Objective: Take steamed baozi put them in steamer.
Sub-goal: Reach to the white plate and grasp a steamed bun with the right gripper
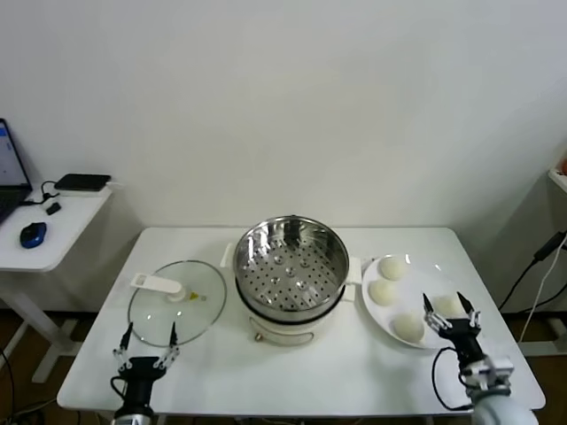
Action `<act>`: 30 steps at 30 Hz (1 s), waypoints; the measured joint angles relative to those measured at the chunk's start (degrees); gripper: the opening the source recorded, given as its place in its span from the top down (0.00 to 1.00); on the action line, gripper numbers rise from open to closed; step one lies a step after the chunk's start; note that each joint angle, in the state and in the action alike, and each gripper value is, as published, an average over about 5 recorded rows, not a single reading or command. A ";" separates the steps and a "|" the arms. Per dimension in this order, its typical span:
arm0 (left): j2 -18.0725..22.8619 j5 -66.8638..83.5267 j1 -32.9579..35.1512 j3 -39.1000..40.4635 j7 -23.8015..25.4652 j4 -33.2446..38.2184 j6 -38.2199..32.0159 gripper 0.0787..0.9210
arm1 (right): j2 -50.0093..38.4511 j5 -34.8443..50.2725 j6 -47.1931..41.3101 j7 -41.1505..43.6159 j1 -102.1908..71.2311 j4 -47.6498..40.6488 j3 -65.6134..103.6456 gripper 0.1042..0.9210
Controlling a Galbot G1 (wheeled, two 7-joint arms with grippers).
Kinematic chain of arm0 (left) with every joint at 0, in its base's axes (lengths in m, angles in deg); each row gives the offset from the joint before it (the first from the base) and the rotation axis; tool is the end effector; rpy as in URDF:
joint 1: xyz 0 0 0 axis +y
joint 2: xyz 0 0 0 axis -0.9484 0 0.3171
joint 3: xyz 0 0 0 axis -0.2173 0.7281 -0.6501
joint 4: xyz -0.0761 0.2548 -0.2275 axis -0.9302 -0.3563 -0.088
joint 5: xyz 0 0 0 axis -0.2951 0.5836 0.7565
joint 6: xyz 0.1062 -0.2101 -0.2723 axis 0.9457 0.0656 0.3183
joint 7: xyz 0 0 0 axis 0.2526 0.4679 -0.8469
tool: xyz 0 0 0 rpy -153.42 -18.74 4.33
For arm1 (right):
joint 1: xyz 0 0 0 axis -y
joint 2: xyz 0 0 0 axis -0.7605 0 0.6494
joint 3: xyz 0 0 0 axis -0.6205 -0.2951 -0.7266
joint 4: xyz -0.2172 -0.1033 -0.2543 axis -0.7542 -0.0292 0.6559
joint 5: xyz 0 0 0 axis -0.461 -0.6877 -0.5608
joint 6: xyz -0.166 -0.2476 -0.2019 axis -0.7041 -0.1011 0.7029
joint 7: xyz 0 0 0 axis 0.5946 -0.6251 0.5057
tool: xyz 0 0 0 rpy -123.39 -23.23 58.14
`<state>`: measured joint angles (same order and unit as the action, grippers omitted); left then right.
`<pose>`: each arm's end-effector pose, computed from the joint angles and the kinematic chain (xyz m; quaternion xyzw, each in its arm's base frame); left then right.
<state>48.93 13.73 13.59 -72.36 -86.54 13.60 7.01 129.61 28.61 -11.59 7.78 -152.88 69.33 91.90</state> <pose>0.1453 0.0724 -0.4088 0.0623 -0.9919 -0.1100 0.0081 0.2878 -0.1732 -0.3385 0.0251 -0.9898 0.0882 0.1086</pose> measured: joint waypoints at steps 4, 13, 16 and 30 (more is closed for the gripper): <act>0.00 -0.44 0.12 0.35 0.01 -0.04 -0.42 0.12 | -3.65 -3.38 -6.85 2.48 5.75 -0.47 -3.42 0.12; 0.00 -2.22 0.40 1.46 -0.17 -0.62 -1.70 0.12 | -14.56 -10.85 -18.24 14.49 20.60 -2.92 -15.82 0.12; 0.00 -2.91 0.40 1.53 -0.10 -0.99 -2.24 0.12 | -17.72 -12.54 -19.98 19.34 27.67 -4.73 -22.20 0.12; 0.00 -5.41 1.22 2.01 0.27 -1.46 -4.46 0.12 | -21.50 -15.06 -12.55 44.40 70.78 -20.59 -67.58 0.12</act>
<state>48.93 8.33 14.81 -70.35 -86.27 12.14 2.55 108.12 13.55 -24.14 52.18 -82.11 48.74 24.32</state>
